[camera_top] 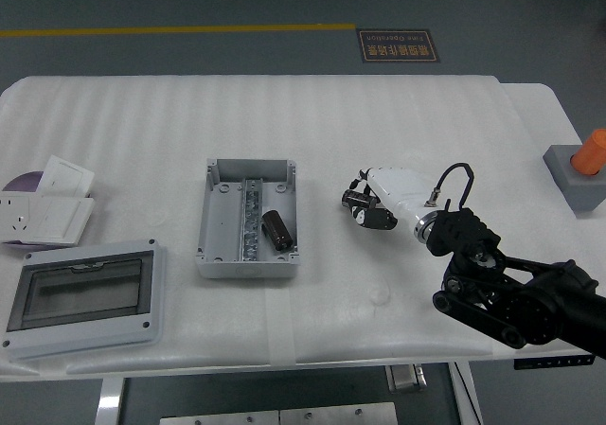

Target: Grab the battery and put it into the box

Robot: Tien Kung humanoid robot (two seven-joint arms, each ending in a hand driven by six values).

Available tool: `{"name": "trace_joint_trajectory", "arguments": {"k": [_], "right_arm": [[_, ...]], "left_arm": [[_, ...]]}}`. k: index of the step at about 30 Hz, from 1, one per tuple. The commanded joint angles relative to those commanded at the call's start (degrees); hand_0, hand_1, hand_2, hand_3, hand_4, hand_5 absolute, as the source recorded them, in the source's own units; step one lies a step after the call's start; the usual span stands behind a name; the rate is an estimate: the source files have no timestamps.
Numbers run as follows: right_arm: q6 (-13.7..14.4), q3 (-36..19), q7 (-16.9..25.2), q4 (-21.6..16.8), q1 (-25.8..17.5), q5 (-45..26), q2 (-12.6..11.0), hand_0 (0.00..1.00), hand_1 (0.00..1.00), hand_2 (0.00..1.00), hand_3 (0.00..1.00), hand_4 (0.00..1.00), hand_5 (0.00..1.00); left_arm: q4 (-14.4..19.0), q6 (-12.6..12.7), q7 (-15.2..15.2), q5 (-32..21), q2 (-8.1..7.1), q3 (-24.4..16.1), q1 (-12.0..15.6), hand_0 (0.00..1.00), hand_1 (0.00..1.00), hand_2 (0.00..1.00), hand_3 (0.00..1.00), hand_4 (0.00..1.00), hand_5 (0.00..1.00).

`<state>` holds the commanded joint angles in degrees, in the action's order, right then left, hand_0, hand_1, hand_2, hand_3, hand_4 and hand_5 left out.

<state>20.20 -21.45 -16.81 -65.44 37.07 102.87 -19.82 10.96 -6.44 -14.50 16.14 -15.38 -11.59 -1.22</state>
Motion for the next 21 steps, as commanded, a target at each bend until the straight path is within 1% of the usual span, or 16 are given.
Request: {"name": "trace_joint_trajectory", "arguments": {"k": [5, 8, 10, 12, 13, 18, 21], "right_arm": [[1.5, -1.2, 0.6, -2.9, -0.1, -2.1, -0.3, 0.410, 0.470, 0.487, 0.689, 0.492, 0.295], [2.5, -1.7, 0.9, -4.9, -0.1, -2.8, -0.1, 0.410, 0.470, 0.487, 0.689, 0.492, 0.295], [2.6, -1.9, 0.6, -5.4, 0.0, -2.2, 0.2, 0.410, 0.470, 0.487, 0.689, 0.492, 0.295], [1.9, -2.1, -0.3, -5.2, 0.1, -0.7, 0.5, 0.404, 0.471, 0.488, 0.692, 0.491, 0.298], [1.1, -2.3, -1.0, -4.9, 0.1, 0.3, 0.5, 0.404, 0.471, 0.488, 0.692, 0.491, 0.298], [-2.4, -3.7, -4.2, -3.8, -0.1, 4.0, 0.1, 0.400, 0.471, 0.488, 0.693, 0.490, 0.301], [-3.6, -4.5, -5.6, -3.6, -0.3, 5.3, -0.2, 0.400, 0.471, 0.488, 0.693, 0.490, 0.301]], "left_arm": [[0.0, 0.1, -0.1, 0.3, 0.01, -0.2, 0.0, 0.613, 0.669, 0.564, 0.560, 0.486, 0.488], [0.0, 0.1, -0.1, 0.4, 0.03, -0.3, 0.0, 0.613, 0.669, 0.564, 0.560, 0.486, 0.488], [0.0, 0.0, -0.1, 0.4, 0.03, -0.3, 0.0, 0.613, 0.669, 0.564, 0.560, 0.486, 0.488], [0.0, 0.0, -0.1, 0.5, 0.05, -0.2, 0.0, 0.612, 0.669, 0.566, 0.563, 0.485, 0.496], [0.0, 0.0, -0.2, 0.5, 0.06, -0.3, 0.0, 0.612, 0.669, 0.566, 0.563, 0.485, 0.496], [0.0, -0.2, -0.4, 0.9, 0.10, -0.5, 0.1, 0.613, 0.669, 0.566, 0.564, 0.482, 0.504], [0.0, -0.2, -0.4, 1.0, 0.12, -0.6, 0.1, 0.613, 0.669, 0.566, 0.564, 0.482, 0.504]]}}
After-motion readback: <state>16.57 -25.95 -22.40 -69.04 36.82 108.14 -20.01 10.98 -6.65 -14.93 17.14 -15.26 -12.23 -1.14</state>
